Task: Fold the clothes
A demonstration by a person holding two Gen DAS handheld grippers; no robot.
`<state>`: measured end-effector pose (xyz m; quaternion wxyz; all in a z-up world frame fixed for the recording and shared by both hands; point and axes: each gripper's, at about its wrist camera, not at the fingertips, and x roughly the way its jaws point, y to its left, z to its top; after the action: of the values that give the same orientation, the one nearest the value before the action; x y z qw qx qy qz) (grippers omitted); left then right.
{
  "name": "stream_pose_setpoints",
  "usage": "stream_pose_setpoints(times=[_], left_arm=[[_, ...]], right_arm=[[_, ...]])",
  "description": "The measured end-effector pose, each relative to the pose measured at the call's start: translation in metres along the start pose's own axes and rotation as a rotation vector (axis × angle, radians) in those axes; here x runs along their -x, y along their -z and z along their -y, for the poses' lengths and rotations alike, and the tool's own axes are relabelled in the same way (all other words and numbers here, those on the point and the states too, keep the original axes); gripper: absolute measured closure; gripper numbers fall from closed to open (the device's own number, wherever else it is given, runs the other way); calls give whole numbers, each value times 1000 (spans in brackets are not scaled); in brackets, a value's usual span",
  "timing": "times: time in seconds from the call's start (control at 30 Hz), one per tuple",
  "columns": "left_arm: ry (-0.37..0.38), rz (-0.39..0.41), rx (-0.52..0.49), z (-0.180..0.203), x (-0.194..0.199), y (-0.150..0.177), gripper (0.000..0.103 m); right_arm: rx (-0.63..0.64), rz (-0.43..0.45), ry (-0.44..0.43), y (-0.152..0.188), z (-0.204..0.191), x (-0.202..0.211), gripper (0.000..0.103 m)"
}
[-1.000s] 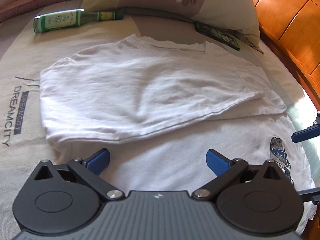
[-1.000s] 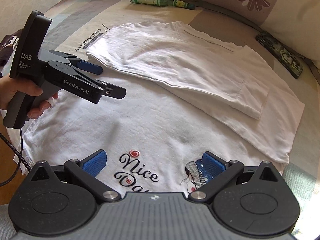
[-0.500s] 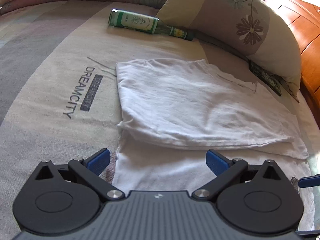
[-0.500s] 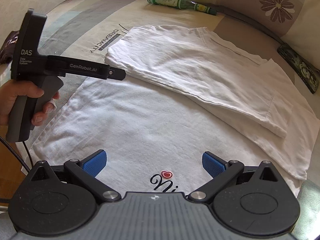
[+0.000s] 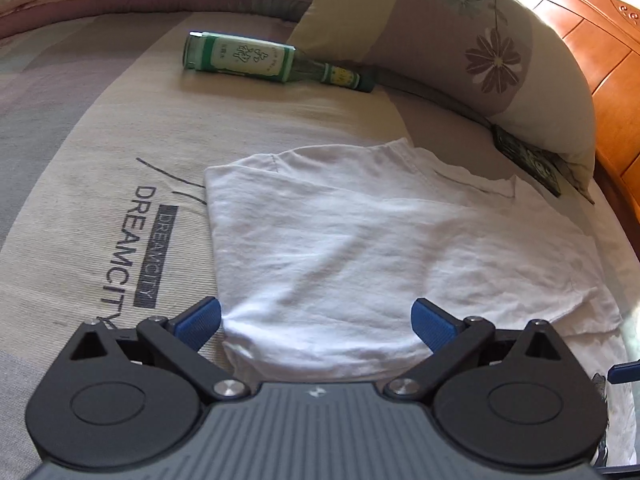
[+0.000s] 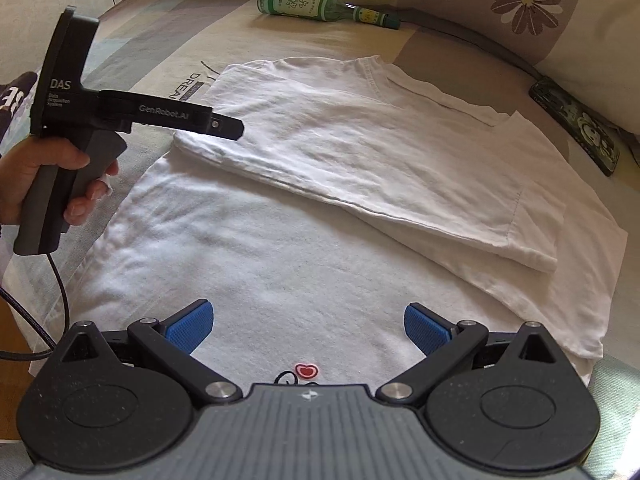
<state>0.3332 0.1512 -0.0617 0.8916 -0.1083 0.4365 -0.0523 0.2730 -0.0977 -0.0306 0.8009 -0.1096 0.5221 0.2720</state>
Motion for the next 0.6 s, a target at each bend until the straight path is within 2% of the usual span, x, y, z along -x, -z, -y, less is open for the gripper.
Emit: stream_pose_setpoints(times=[0.03,0.17,0.27,0.33,0.43,0.5,0.57,0.6], left_arm=[[0,8,3,-1,5,-1,2],[65,49,-120,18,16,-11,2],[101,40,-200,32,2,-21,2],[91,38,-218,34,-13,-27,2],[-1,2,-200,25,-44,-36,2],[-84,-7,-116,8,-55,-45,4],[-49,12,-50,-1,-49,-54,4],[-35,24,-61,2,-44,-57,3]], right_arm=[[-12,0,3,1,3,-1,0],[-93,7,9,-1,20,-4,0],[-172,25,4,-4,33,-4,0],[-209,34,2,-6,39,-4,0],[-225,35,10,-5,46,-3,0],[-228,31,22,-1,50,-2,0],[-242,31,29,3,55,-1,0],[-249,32,33,5,58,-1,0]])
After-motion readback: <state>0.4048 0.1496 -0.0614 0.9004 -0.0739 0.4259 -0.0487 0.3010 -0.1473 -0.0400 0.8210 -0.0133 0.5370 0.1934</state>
